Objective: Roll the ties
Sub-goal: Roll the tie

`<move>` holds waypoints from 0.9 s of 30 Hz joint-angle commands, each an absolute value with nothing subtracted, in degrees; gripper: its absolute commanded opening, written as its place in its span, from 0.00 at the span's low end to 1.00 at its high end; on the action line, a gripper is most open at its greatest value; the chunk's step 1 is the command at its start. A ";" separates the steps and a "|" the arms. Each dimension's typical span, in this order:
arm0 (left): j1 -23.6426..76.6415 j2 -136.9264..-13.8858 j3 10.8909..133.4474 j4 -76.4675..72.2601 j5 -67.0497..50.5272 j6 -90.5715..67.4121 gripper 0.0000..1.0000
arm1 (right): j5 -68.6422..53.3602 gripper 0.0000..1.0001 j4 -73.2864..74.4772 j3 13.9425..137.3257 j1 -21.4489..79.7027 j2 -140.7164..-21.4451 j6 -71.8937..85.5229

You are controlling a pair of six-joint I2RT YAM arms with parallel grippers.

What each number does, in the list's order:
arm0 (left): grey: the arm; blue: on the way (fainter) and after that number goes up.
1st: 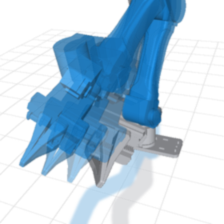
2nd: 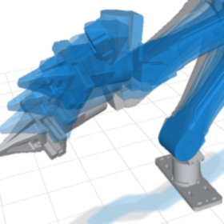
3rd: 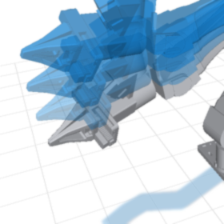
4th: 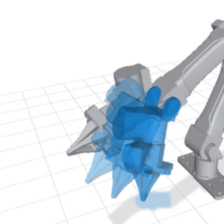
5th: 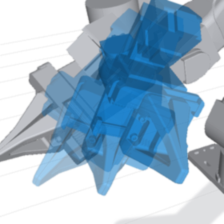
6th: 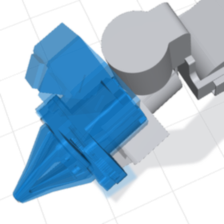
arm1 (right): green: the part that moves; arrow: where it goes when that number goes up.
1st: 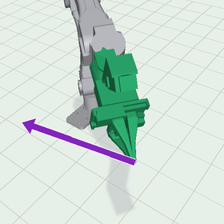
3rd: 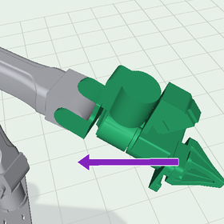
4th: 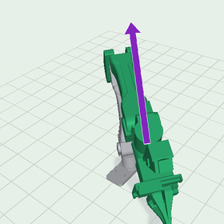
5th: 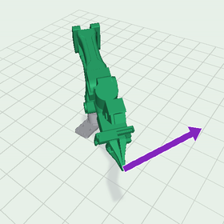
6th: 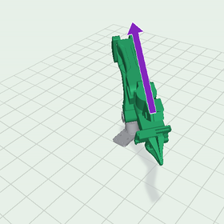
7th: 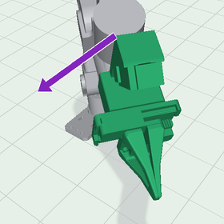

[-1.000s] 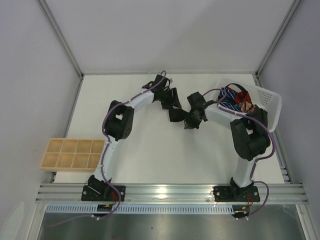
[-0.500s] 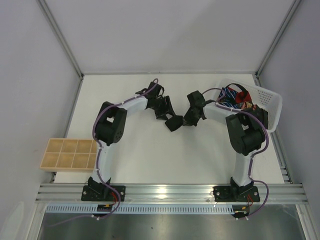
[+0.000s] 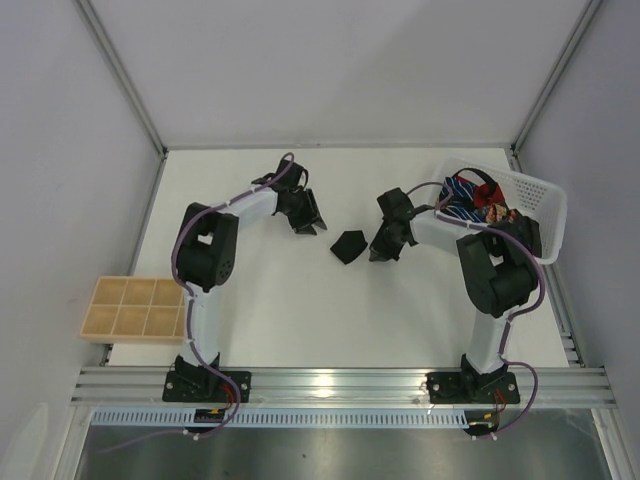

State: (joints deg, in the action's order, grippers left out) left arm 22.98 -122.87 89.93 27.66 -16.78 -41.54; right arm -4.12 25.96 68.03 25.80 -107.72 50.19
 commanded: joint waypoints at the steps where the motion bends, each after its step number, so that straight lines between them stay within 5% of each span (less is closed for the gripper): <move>1: 24.17 -124.27 92.90 29.36 -20.03 -38.59 0.39 | -3.25 0.00 24.79 67.24 27.59 -105.64 52.11; 16: 26.54 -128.59 93.96 31.64 -24.35 -34.01 0.30 | -1.85 0.00 21.00 74.53 29.36 -113.47 57.39; 27: 24.87 -127.88 95.01 32.52 -21.27 -33.49 0.29 | -0.97 0.00 24.61 69.17 27.60 -107.05 51.77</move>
State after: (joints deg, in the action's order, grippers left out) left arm 26.06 -127.63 93.86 30.81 -24.99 -35.79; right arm -2.85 22.61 70.13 28.14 -110.08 54.61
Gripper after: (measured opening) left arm 0.288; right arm 0.010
